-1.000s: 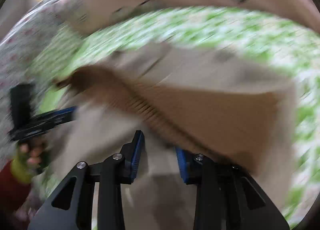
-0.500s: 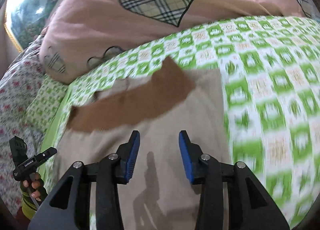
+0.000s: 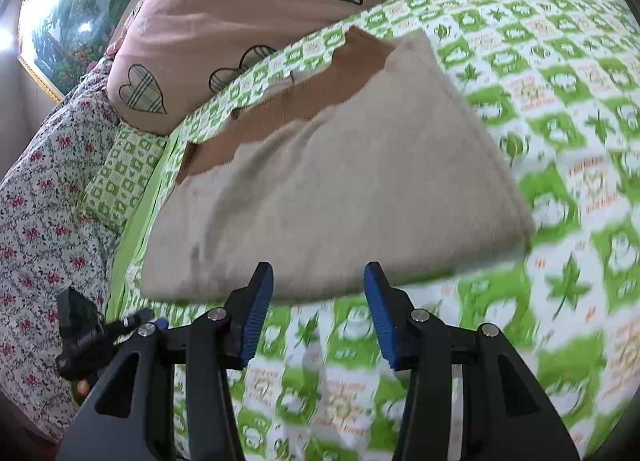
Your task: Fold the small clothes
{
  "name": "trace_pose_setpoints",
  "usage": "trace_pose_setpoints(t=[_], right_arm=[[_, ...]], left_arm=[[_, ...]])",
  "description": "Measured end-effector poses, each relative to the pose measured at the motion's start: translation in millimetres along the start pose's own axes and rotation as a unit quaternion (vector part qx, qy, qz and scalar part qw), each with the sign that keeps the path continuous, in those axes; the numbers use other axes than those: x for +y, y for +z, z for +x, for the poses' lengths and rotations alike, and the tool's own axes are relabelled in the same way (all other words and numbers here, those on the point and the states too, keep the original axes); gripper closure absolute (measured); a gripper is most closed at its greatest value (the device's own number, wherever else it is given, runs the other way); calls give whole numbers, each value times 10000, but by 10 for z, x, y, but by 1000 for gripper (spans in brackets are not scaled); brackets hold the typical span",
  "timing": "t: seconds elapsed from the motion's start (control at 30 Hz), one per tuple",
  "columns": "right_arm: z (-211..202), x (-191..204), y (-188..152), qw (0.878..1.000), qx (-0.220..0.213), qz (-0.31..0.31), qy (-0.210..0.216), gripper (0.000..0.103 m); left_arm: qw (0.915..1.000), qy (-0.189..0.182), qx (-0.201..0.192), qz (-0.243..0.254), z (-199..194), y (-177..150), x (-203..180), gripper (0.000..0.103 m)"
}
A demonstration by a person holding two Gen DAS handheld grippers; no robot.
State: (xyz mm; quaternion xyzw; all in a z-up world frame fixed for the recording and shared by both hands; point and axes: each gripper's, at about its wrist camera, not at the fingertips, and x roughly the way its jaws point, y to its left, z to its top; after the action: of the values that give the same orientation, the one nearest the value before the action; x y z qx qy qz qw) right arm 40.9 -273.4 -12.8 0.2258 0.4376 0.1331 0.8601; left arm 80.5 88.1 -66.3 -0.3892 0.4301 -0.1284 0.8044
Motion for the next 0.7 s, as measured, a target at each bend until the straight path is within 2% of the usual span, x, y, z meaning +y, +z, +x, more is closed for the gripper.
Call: trace_pose_setpoints(t=[0.2,0.37,0.4,0.43,0.47,0.5,0.57,0.7], right_arm=[[23,81,-43,9999,105,-30,72,54],[34,167,-1,9998,86,-58,187,54],[46,184,15,9997,85,-55,214,54],[56,200,30,9997,77,-53,241,54],[67,214,47,9996,74,-63,262,54],[80,230,68,9995,66,-86,285,54],[93,257,105,9995,39,-136,281,54],[70,276,194,9994,-70,-156,299,54]], left_arm=[[9985,58,-423,-341,156,220,43,36],[9941,293,-877,-568,282,432,39,36],[9936,348,-922,-547,308,463,24,39],[9932,427,-960,-502,325,496,18,51],[9928,520,-975,-466,351,544,34,83],[9932,520,-925,-488,376,583,71,91],[9929,316,-971,-608,316,605,171,94],[9920,327,-1178,-304,81,634,134,95]])
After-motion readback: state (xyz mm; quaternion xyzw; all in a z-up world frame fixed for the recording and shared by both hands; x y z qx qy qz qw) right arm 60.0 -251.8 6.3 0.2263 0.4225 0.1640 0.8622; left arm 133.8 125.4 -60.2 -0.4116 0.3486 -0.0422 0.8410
